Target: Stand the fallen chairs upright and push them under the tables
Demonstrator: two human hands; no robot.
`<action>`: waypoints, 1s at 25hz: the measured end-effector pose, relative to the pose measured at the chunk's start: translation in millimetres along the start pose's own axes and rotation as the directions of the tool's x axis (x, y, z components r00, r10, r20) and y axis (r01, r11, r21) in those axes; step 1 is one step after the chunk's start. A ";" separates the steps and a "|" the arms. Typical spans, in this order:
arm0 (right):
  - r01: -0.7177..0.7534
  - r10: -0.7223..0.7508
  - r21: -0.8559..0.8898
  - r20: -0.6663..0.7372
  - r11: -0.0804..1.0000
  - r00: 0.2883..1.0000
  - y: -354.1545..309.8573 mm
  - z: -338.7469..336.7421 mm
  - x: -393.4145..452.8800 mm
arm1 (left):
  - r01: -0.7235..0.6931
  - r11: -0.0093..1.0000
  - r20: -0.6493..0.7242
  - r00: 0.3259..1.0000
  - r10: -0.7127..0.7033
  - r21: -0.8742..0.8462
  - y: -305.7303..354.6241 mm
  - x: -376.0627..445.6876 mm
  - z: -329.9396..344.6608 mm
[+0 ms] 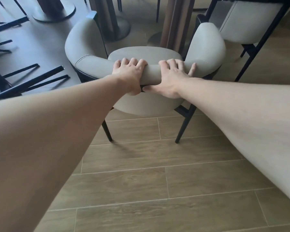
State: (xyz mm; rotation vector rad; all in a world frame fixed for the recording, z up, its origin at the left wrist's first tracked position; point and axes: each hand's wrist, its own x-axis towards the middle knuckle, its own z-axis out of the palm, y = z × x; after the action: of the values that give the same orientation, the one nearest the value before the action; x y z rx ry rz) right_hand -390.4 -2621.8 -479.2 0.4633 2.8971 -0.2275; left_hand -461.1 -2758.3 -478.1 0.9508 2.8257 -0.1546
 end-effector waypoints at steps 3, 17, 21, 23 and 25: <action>0.030 -0.031 0.020 0.025 0.999 0.999 1.8 -0.4 3.0 | -0.038 0.998 -0.028 0.999 0.037 -0.051 -7.1 -0.4 4.3; 0.158 -0.145 -0.262 0.066 0.952 0.987 18.2 -24.2 12.5 | -0.446 0.886 -0.263 0.847 0.463 0.124 -104.5 9.6 18.2; 0.150 -0.094 -0.390 0.159 0.909 0.983 1.9 -37.9 31.7 | -0.564 0.816 -0.207 0.789 0.578 0.125 -117.5 27.0 11.8; 0.122 -0.069 -0.376 0.150 0.918 0.986 -8.7 -39.8 40.1 | -0.569 0.811 -0.172 0.793 0.585 0.137 -132.5 37.9 3.2; 0.079 -0.047 -0.359 0.097 0.930 0.994 -18.1 -37.8 51.9 | -0.575 0.799 -0.158 0.785 0.599 0.173 -149.1 56.0 -2.5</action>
State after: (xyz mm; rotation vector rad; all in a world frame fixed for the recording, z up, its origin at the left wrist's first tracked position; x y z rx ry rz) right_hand -451.1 -2616.7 -451.7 0.2862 2.7800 0.2706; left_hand -596.0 -2843.1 -478.5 1.9263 2.5423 -0.1478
